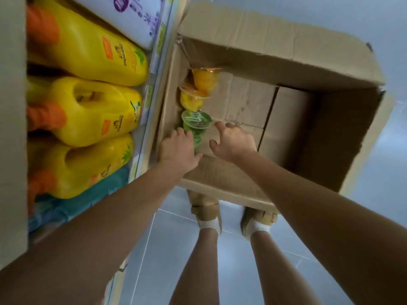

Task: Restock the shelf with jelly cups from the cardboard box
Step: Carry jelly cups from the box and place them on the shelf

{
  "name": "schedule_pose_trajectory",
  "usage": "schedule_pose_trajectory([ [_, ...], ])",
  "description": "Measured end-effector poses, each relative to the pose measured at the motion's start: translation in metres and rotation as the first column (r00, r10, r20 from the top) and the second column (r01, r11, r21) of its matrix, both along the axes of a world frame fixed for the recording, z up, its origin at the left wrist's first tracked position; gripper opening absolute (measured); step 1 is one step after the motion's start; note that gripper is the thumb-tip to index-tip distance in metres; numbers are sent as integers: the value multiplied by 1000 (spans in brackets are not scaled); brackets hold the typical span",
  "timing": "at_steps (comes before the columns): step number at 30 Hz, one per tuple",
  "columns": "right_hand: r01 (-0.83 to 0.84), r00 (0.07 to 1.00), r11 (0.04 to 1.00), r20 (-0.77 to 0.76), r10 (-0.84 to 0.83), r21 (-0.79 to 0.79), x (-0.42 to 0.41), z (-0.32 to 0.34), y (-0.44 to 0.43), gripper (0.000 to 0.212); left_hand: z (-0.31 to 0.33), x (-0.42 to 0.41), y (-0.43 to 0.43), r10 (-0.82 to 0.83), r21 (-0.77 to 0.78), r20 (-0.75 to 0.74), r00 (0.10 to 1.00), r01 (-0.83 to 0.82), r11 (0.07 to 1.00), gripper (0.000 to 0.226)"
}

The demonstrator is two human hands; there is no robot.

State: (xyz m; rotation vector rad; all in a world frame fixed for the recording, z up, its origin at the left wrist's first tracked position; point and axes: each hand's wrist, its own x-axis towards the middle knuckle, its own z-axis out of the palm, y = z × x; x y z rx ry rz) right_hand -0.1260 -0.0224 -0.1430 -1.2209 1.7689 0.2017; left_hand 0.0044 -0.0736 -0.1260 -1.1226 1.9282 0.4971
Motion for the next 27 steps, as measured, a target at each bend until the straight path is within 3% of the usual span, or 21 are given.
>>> schedule_pose_trajectory([
  [4,62,997,998,41,-61,-26,15,-47,-10,61,-34,7,5,147,19,18,989,-147,989,74],
  [9,172,979,985,118,-168,-23,22,-84,-15,68,-57,12,7,246,-25,-12,969,-246,969,71],
  [14,457,792,887,425,-438,64,35,-94,-25,77,-66,13,11,308,-60,-78,948,-313,948,62],
  [16,461,798,887,424,-429,30,39,-96,-28,72,-68,14,10,357,-48,-105,928,-363,930,61],
  [20,371,895,925,295,-334,-80,34,-94,-26,63,-72,15,10,394,14,-121,911,-395,919,61],
  [27,479,847,878,272,-456,-19,-10,-80,10,57,-82,8,8,443,81,-64,894,-438,895,55],
])
